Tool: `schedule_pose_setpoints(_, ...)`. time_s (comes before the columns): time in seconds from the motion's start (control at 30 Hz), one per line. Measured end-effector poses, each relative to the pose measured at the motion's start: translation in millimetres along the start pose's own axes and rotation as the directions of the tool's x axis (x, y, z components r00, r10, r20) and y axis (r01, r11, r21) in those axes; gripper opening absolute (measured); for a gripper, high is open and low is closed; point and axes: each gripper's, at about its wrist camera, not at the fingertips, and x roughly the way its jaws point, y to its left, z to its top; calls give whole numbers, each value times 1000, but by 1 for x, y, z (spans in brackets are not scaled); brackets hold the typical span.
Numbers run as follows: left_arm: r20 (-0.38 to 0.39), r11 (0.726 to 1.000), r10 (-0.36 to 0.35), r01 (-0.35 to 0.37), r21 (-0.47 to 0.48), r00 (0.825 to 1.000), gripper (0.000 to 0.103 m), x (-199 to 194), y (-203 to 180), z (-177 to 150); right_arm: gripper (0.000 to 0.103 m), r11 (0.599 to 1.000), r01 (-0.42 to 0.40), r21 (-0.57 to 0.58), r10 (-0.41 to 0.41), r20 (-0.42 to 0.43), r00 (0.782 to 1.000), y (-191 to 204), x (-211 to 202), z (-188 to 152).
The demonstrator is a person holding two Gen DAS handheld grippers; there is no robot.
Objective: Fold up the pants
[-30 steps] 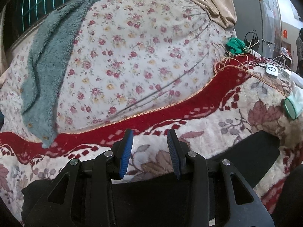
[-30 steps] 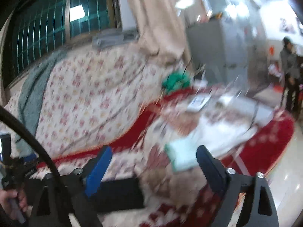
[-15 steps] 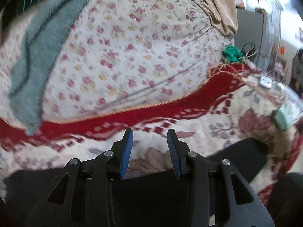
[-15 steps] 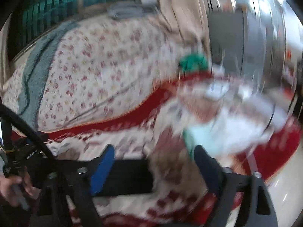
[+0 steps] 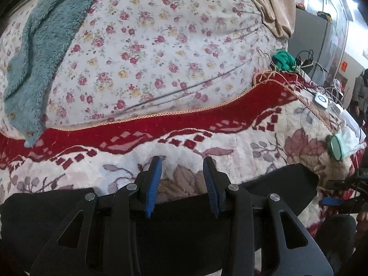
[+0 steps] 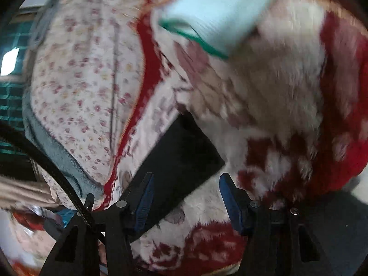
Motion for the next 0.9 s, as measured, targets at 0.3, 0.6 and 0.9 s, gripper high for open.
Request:
schedule_pose_setpoints(0.3,-22,1000,4,-4,-17,1000,36,3,4,-2,56,997,21,68,-17,-51,999,-7,32,13)
schedule_pose_setpoints(0.6,-37,998,19,-21,-55,999,35,5,13,-2,52,999,-54,-5,54,5,999,0,38,23)
schedule_pose_setpoints(0.9,-45,996,-27,23,-88,999,35,5,18,-4,35,998,-27,-59,28,20,999,1,43,23)
